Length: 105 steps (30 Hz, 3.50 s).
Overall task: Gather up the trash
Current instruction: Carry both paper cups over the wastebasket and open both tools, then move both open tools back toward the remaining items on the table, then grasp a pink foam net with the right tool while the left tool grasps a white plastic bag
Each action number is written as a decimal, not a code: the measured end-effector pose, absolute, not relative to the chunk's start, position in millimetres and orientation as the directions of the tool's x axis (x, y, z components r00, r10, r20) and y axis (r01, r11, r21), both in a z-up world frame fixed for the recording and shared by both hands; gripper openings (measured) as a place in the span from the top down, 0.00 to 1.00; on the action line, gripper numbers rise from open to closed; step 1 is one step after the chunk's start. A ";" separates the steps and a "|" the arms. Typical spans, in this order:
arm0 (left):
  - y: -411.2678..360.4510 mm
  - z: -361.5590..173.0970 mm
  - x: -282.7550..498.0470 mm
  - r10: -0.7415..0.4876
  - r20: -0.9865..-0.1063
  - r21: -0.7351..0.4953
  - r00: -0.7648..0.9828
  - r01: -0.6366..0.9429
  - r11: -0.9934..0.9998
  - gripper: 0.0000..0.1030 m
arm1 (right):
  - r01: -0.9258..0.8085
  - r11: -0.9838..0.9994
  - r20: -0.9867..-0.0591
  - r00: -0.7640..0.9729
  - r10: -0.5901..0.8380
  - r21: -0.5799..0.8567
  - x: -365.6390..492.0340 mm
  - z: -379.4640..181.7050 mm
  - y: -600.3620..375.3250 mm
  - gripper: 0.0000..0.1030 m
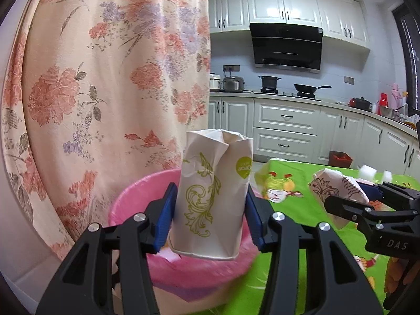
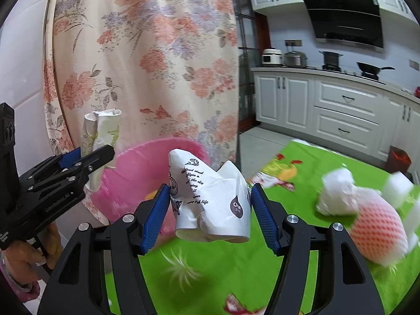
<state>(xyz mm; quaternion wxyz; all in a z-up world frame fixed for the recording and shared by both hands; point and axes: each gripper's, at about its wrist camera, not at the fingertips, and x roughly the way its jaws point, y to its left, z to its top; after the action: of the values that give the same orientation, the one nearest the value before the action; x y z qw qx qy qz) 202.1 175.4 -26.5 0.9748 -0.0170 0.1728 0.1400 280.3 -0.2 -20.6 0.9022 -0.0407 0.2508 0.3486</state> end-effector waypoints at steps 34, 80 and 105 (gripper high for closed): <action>275.8 -55.0 194.0 0.432 -0.431 -0.054 0.792 -0.500 0.864 0.28 | -0.740 0.647 -0.514 0.488 0.705 0.184 333.7 -34.3 97.1 0.31; -20.3 -79.5 253.0 -0.017 -0.474 0.032 0.881 0.037 0.999 0.05 | -0.185 0.971 -0.529 0.815 0.238 0.152 299.6 -63.5 -229.6 0.18; 10.4 -103.4 319.9 0.061 -0.518 0.019 0.853 -0.059 0.998 0.05 | -0.290 0.956 -0.660 0.709 0.246 0.045 397.7 -93.1 -183.5 0.22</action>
<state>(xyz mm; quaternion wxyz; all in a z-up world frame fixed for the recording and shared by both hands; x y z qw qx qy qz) 319.9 10.4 -103.4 0.9626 0.0011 0.2689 0.0312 397.7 -183.5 -93.1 0.9240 -0.0312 0.3525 0.1452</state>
